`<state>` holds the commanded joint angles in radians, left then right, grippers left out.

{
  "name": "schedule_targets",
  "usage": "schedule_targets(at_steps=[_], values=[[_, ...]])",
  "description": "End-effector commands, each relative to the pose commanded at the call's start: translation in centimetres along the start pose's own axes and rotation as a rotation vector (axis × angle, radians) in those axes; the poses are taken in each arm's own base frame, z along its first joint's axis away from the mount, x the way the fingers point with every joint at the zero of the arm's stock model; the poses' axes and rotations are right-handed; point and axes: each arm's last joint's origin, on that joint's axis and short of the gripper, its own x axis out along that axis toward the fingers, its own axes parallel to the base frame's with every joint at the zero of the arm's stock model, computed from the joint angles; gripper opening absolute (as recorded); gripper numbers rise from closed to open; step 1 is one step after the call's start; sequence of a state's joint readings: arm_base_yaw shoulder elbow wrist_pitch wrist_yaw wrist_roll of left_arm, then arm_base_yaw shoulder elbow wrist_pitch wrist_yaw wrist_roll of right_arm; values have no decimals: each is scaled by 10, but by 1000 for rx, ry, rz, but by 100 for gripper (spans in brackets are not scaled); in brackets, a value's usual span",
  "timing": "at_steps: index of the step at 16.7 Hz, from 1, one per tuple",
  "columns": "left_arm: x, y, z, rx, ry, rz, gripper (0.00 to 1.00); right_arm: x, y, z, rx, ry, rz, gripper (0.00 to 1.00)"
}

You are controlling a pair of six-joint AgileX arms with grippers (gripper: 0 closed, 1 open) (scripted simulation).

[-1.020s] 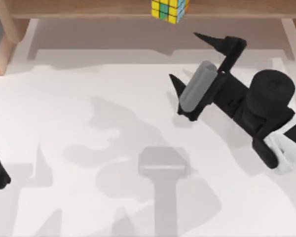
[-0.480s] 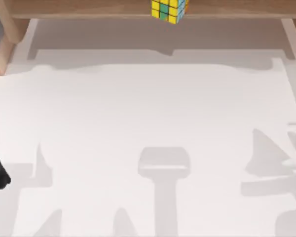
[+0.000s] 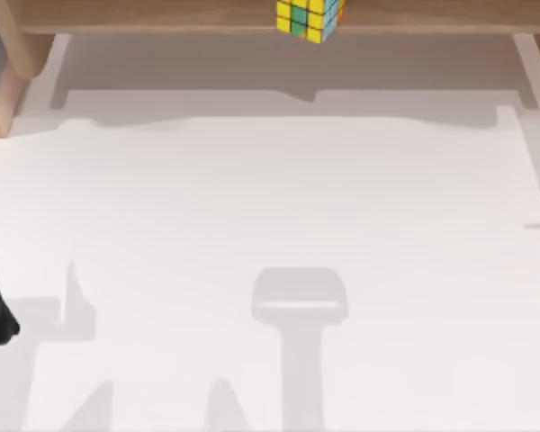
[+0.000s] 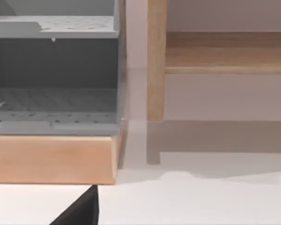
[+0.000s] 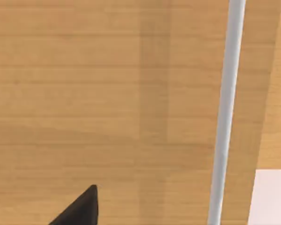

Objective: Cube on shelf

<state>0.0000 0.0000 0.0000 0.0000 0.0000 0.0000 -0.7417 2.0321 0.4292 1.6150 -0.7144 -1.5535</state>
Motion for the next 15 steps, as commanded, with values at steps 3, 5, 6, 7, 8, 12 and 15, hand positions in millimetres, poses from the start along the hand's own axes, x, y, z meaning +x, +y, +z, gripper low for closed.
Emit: schedule_targets(at_steps=[3,5,6,7,8,12,15], values=[[0,0,0,0,0,0,100,0,0,-2,1,6,-1,100],[0,0,0,0,0,0,100,0,0,-1,0,2,-2,100],[0,0,0,0,0,0,100,1,0,-1,1,3,-1,100],[0,0,0,0,0,0,100,5,0,-2,1,5,-1,100],[0,0,0,0,0,0,100,10,0,-2,1,6,-1,100],[0,0,0,0,0,0,100,25,0,-2,1,6,-1,100],[0,0,0,0,0,0,100,25,0,-2,1,6,-1,100]])
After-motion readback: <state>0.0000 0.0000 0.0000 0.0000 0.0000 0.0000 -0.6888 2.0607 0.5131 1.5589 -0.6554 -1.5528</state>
